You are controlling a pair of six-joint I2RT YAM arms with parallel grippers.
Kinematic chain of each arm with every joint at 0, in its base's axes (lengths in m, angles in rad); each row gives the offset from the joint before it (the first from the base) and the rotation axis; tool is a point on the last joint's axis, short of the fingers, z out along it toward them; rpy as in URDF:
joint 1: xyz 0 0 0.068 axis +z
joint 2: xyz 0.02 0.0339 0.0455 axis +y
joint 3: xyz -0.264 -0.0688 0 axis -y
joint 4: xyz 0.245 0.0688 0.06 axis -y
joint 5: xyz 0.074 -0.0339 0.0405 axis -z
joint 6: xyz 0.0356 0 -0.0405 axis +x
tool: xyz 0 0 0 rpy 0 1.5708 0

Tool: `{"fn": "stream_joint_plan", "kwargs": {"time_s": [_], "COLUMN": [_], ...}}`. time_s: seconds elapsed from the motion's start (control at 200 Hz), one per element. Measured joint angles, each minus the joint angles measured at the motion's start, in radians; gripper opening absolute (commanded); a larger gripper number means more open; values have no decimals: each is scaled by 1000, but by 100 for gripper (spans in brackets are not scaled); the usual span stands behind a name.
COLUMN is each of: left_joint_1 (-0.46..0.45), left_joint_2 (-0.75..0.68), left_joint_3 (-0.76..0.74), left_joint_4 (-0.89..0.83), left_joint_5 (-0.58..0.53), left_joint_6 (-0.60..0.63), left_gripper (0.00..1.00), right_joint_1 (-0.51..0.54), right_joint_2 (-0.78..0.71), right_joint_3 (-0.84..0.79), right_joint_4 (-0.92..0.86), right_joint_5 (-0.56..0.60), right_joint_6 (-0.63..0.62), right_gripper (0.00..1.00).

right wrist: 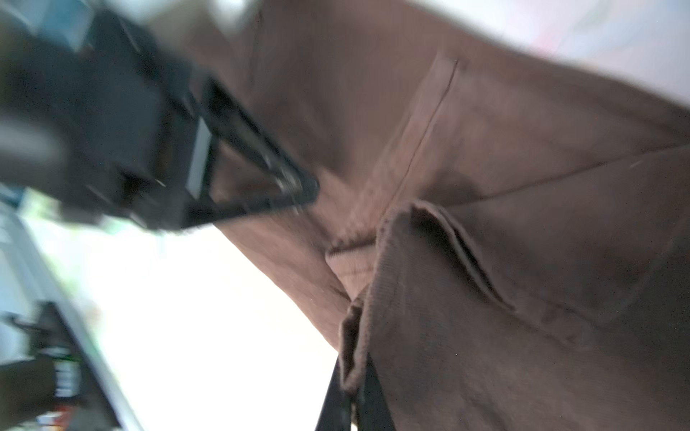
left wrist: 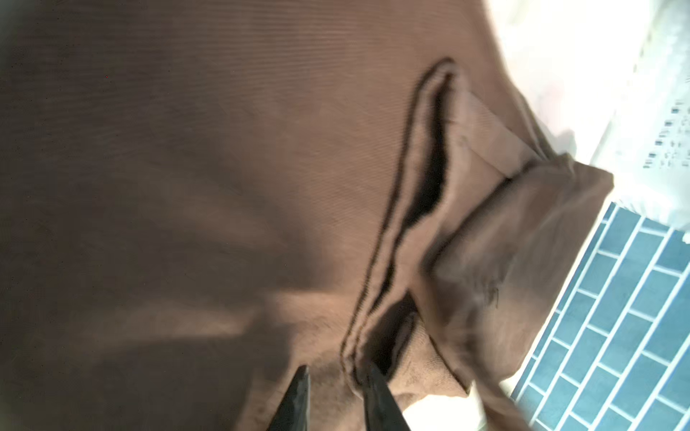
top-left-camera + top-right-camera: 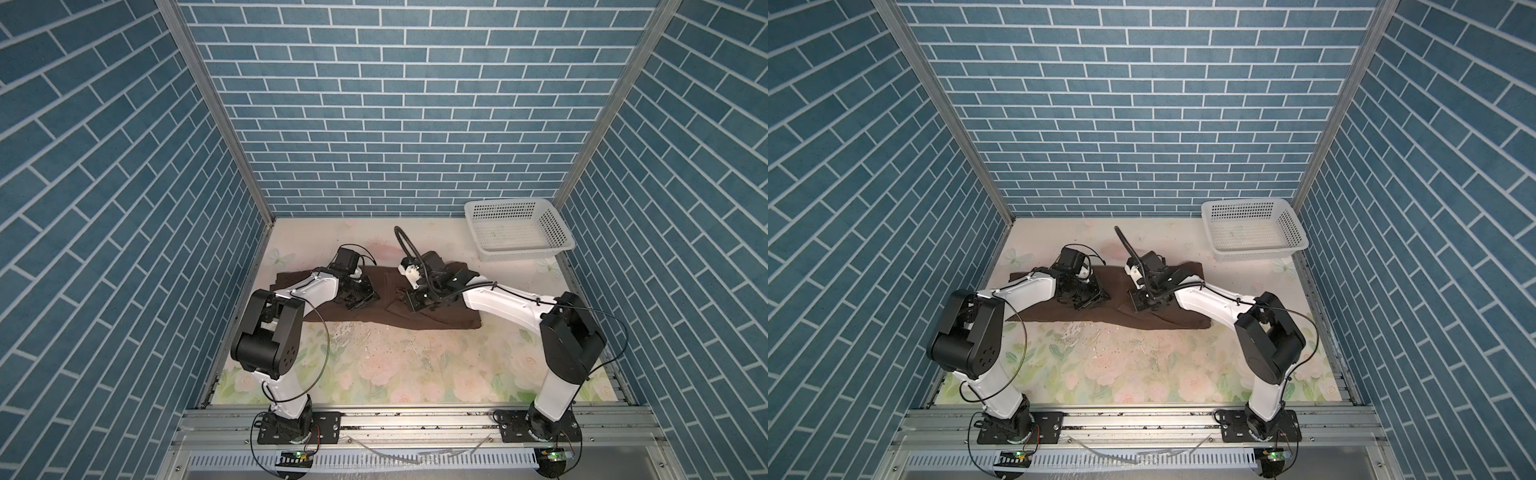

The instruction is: Fold and stack the trousers

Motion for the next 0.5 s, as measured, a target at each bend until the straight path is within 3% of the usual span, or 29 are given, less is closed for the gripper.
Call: {"fn": "stream_joint_plan", "kwargs": {"time_s": [0.13,0.39,0.5], "left_joint_1": [-55,-163,-180], "left_joint_2": [19,161,196], "left_joint_3": [41,187,222], "left_joint_4": [0,16,15], "left_joint_5": [-2,1,-1], "left_joint_6": [1,-18,-27], "left_gripper": [32,35,23], "right_joint_1": [-82,-195,-219], "right_joint_2": [-54,-66,-66], "right_joint_3": [-26,-85,-95], "right_joint_4": [48,80,88], "right_joint_5": [-82,-142,-151], "right_joint_6": [65,160,179], "right_gripper": [0,0,0]}}
